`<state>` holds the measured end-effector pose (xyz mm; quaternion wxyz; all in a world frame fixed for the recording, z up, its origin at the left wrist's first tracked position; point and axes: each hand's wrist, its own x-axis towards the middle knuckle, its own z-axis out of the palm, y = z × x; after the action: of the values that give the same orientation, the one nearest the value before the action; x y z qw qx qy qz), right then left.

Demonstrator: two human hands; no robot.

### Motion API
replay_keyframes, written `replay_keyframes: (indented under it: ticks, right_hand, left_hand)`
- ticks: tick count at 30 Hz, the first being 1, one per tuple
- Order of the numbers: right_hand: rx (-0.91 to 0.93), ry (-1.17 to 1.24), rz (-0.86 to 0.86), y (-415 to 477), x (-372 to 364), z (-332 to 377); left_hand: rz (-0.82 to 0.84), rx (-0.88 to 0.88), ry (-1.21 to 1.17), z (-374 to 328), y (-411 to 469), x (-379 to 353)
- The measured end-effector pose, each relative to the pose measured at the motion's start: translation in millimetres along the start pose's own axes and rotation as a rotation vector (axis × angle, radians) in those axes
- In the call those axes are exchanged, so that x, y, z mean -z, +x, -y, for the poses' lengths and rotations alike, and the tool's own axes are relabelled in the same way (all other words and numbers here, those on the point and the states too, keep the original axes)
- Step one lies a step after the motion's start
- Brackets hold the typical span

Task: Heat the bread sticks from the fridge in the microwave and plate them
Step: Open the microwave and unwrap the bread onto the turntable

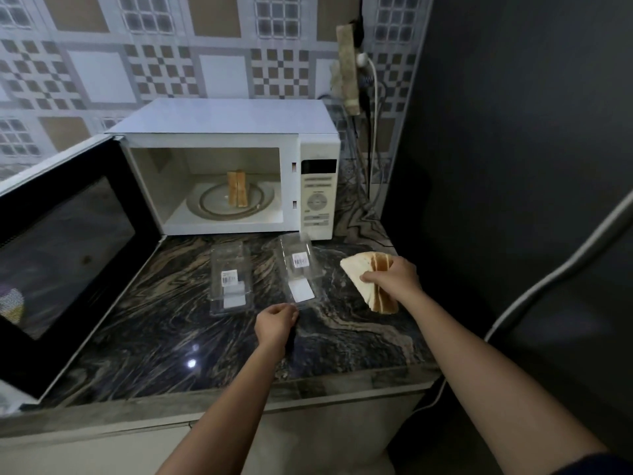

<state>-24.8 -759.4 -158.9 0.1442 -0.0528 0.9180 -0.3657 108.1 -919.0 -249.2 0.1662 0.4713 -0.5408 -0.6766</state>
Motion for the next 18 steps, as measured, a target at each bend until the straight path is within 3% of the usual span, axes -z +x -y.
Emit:
replay_keyframes:
  ticks: [4, 9, 18]
  right_hand:
    - [0.050, -0.048, -0.052, 0, 14, 14]
    - [0.150, 0.018, -0.108, -6, 9, 45]
    - [0.341, 0.032, -0.079, -29, -37, 116]
  left_hand:
    - [-0.007, -0.262, 0.380, 4, -15, 5]
    - [0.146, -0.582, 0.822, 24, -22, 30]
    - [0.119, -0.746, 1.010, 40, -17, 102]
